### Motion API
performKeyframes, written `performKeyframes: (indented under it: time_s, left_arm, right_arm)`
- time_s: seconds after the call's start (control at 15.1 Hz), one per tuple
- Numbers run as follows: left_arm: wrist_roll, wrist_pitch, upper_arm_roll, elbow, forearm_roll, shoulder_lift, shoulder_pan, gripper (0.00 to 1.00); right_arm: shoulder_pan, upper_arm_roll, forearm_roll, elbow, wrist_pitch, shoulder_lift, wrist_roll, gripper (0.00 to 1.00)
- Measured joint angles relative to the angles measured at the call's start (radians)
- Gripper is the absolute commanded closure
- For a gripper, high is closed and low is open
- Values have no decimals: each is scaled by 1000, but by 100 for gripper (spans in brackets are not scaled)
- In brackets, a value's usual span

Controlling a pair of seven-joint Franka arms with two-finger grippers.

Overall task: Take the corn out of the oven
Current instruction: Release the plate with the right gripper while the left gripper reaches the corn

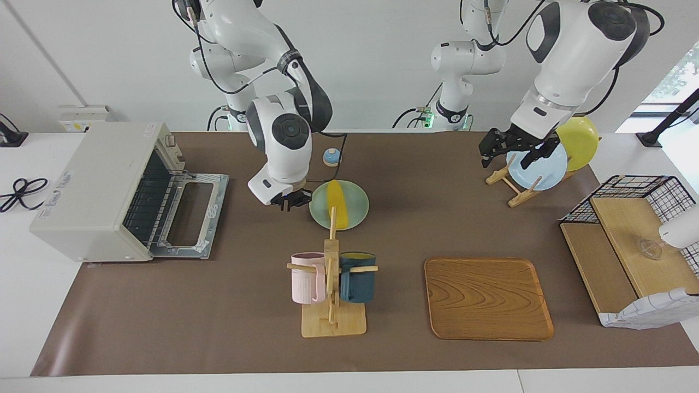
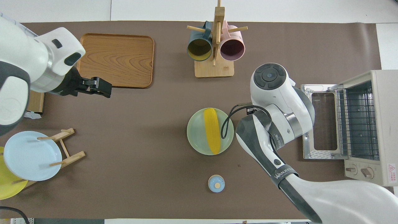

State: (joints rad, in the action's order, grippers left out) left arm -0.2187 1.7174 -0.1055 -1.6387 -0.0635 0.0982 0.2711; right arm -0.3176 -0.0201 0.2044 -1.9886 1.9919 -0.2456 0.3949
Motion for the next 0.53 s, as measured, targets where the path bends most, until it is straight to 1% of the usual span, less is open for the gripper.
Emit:
performKeyframes:
  time_s: [0.13, 0.27, 0.53]
  left_arm:
    - [-90, 75, -2, -45, 0, 23, 100, 0]
    - [-133, 114, -3, -67, 0, 51, 178, 0]
    - [-182, 233, -1, -92, 0, 138, 293, 0]
  right_arm:
    - [53, -1, 2, -50, 51, 12, -48, 100]
    - [84, 0, 24, -90, 98, 16, -63, 100]
    - [105, 1, 114, -118, 115, 16, -81, 100]
